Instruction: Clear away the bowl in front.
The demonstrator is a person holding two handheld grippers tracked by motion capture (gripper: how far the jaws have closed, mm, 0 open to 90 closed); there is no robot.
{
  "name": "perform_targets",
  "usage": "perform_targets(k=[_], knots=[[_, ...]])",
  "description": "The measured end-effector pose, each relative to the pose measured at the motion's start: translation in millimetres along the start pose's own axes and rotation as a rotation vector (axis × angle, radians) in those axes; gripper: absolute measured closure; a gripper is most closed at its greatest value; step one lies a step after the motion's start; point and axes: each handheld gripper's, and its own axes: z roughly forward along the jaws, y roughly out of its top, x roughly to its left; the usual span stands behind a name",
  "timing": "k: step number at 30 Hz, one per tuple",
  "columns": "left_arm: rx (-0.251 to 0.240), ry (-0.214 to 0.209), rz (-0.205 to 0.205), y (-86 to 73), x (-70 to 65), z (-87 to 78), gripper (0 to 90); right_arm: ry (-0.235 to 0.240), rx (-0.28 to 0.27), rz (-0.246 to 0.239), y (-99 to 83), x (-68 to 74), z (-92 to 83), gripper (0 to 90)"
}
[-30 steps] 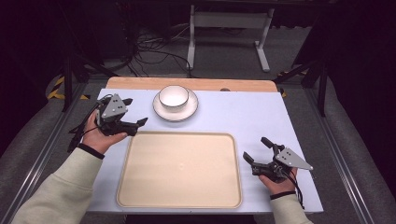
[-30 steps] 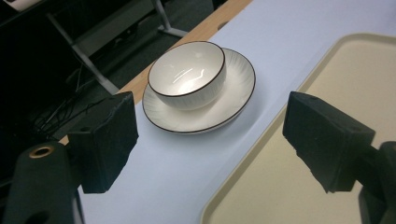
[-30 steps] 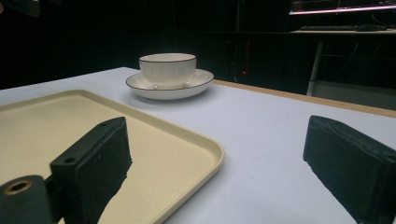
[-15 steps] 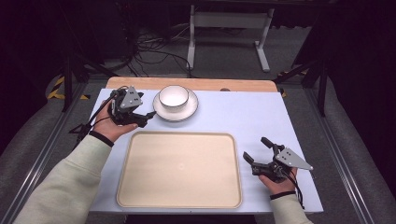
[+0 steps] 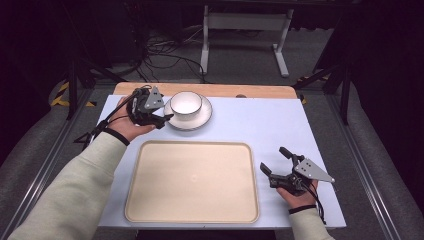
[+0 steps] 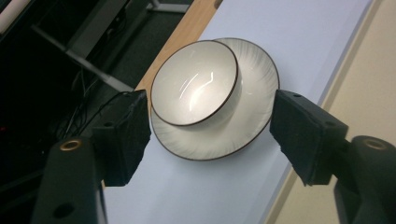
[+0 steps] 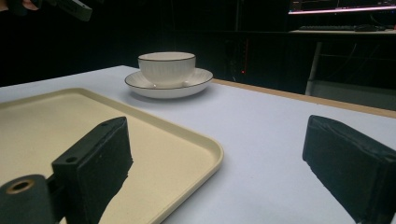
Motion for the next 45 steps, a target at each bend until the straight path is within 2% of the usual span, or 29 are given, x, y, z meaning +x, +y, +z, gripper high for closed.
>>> perform_targets(k=[3,13,17,20,28,31,36,39,41,45], knots=[[0.004,-0.026,0.015,5.4,2.1,5.5,32.6,-0.001,0.002,-0.002,0.1,0.4,0.2,8.6],[0.061,-0.051,0.064,22.4,11.5,27.6,30.5,-0.007,0.007,-0.017,0.4,2.5,0.9,8.8],[0.073,-0.061,0.103,30.1,12.9,33.8,28.9,-0.010,0.007,-0.024,0.3,3.0,0.7,8.9],[0.110,-0.062,0.143,33.8,12.4,40.7,29.0,-0.010,0.003,-0.024,0.2,2.9,0.5,8.8],[0.191,-0.122,0.178,32.2,11.1,69.9,32.0,-0.003,0.009,-0.032,0.3,3.6,1.3,8.7],[0.220,-0.152,0.173,28.7,8.9,82.2,33.7,-0.009,0.004,-0.032,0.1,3.7,0.5,7.9],[0.262,-0.170,0.186,26.2,5.4,94.0,35.0,-0.007,0.003,-0.035,0.1,3.8,0.4,7.9],[0.248,-0.188,0.204,24.8,4.6,101.1,35.8,-0.009,0.002,-0.032,0.1,3.9,0.4,7.9],[0.245,-0.175,0.217,24.4,4.1,103.8,38.7,-0.009,0.000,-0.028,0.0,3.9,0.3,7.8],[0.251,-0.186,0.230,23.7,3.4,107.3,41.6,-0.012,0.006,-0.035,0.2,3.9,0.6,7.8]])
